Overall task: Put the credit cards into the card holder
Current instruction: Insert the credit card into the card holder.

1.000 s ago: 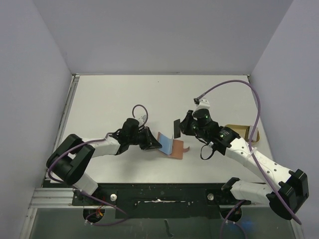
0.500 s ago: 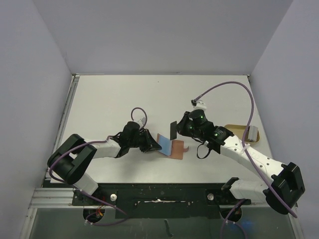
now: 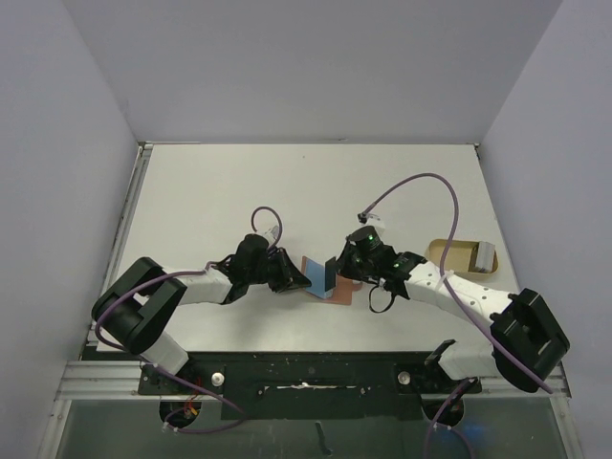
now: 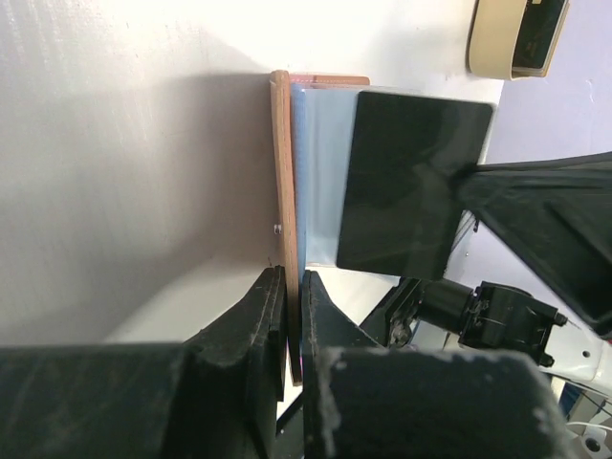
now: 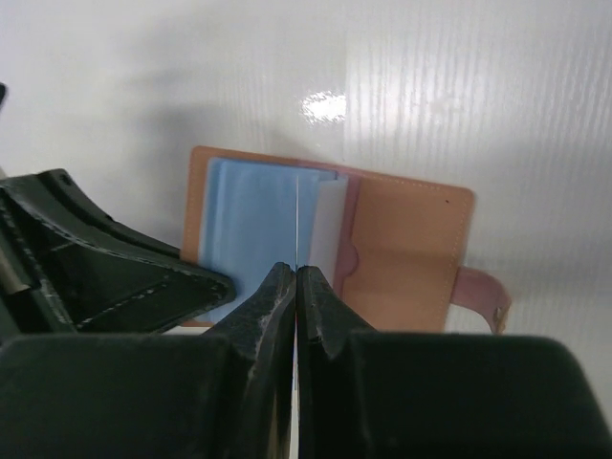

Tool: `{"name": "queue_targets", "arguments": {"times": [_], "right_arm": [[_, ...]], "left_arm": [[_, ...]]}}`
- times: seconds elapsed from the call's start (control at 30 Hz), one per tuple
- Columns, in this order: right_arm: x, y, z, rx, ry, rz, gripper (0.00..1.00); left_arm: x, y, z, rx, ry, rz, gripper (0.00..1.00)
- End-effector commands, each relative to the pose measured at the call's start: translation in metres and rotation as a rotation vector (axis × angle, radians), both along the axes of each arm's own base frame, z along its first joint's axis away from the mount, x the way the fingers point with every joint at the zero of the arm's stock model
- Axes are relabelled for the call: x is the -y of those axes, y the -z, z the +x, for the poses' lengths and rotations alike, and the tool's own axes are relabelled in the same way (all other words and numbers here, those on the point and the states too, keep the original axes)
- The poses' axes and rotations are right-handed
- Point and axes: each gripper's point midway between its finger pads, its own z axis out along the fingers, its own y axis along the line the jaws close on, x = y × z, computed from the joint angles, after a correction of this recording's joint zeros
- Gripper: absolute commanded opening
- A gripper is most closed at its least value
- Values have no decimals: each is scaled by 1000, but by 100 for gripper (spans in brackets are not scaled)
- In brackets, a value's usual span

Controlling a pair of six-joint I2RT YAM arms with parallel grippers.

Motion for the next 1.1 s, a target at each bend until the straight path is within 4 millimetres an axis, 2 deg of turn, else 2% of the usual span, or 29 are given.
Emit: {"name": "queue_targets", "arguments": {"times": [0.0, 0.3, 0.57, 0.83, 1.07], "right_arm": [[-1, 1, 2, 26, 14, 6, 0], [17, 18, -9, -6, 22, -74, 0], [24, 27, -14, 9, 1, -88, 0], [27, 36, -13, -1, -17, -131, 0], [30, 42, -14, 14, -34, -144, 0]], "left_arm": [[8, -13, 9, 54, 1, -40, 0], [1, -11, 7, 50, -37, -30, 0], [-1, -5, 3, 32, -27, -18, 0], [-1, -5, 2, 42, -9, -4, 18], [-7, -1, 1, 55, -2, 40, 24]]}}
